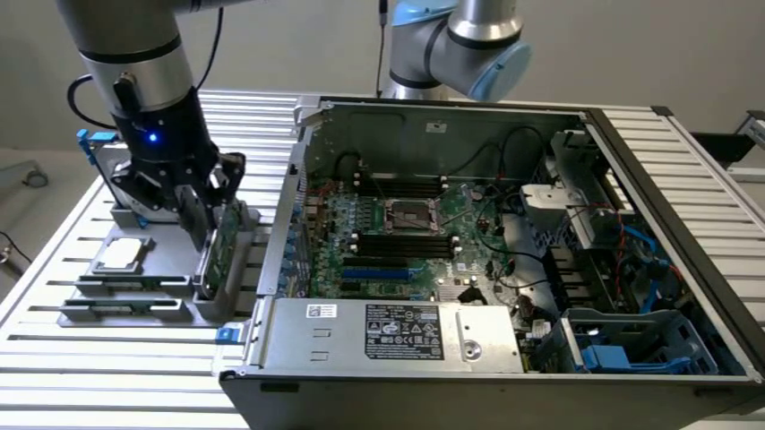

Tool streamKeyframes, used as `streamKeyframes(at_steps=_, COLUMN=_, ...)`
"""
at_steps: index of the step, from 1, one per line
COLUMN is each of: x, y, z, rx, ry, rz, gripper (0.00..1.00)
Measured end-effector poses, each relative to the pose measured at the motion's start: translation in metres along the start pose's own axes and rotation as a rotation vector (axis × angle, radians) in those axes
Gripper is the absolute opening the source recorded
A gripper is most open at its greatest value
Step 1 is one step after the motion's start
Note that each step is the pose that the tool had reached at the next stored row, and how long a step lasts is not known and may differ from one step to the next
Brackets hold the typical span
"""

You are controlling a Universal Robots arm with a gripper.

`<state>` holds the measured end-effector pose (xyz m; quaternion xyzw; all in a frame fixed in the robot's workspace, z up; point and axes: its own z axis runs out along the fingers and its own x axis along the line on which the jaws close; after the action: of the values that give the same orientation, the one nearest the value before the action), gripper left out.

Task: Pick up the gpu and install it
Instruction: 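Pick up the gpu and move the gpu toward the slot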

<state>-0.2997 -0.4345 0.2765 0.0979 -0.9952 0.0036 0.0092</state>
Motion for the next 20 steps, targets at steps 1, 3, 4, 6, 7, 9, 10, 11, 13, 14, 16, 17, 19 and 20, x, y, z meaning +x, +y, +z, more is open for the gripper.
streamKeyframes(at_steps=1, x=0.000, y=0.0000, z=0.0014, rx=-0.0016, ry=-0.0009, rz=0.000, gripper=0.36)
streamKeyframes(at_steps=3, x=0.000, y=0.0000, z=0.0043, rx=-0.0039, ry=-0.0025, rz=0.002, gripper=0.36)
streamKeyframes(at_steps=4, x=-0.001, y=-0.0001, z=0.0057, rx=-0.0045, ry=-0.0034, rz=0.003, gripper=0.36)
streamKeyframes(at_steps=6, x=-0.001, y=-0.0002, z=0.0080, rx=-0.0057, ry=-0.0051, rz=0.008, gripper=0.36)
streamKeyframes(at_steps=7, x=-0.001, y=-0.0002, z=0.0090, rx=-0.0061, ry=-0.0057, rz=0.014, gripper=0.36)
streamKeyframes(at_steps=9, x=-0.002, y=-0.0002, z=0.0110, rx=-0.0068, ry=-0.0067, rz=0.035, gripper=0.36)
streamKeyframes(at_steps=10, x=-0.002, y=-0.0002, z=0.0119, rx=-0.0074, ry=-0.0067, rz=0.047, gripper=0.36)
streamKeyframes(at_steps=11, x=-0.002, y=-0.0002, z=0.0128, rx=-0.0083, ry=-0.0068, rz=0.061, gripper=0.36)
streamKeyframes(at_steps=13, x=-0.002, y=-0.0002, z=0.0142, rx=-0.0100, ry=-0.0070, rz=0.082, gripper=0.36)
streamKeyframes(at_steps=14, x=-0.002, y=-0.0003, z=0.0149, rx=-0.0114, ry=-0.0071, rz=0.091, gripper=0.36)
streamKeyframes(at_steps=16, x=-0.002, y=-0.0004, z=0.0163, rx=-0.0152, ry=-0.0078, rz=0.106, gripper=0.36)
streamKeyframes(at_steps=17, x=-0.003, y=-0.0004, z=0.0171, rx=-0.0174, ry=-0.0081, rz=0.113, gripper=0.36)
streamKeyframes(at_steps=19, x=-0.004, y=-0.0006, z=0.0190, rx=-0.0217, ry=-0.0087, rz=0.125, gripper=0.36)
streamKeyframes(at_steps=20, x=-0.004, y=-0.0005, z=0.0200, rx=-0.0229, ry=-0.0088, rz=0.131, gripper=0.36)
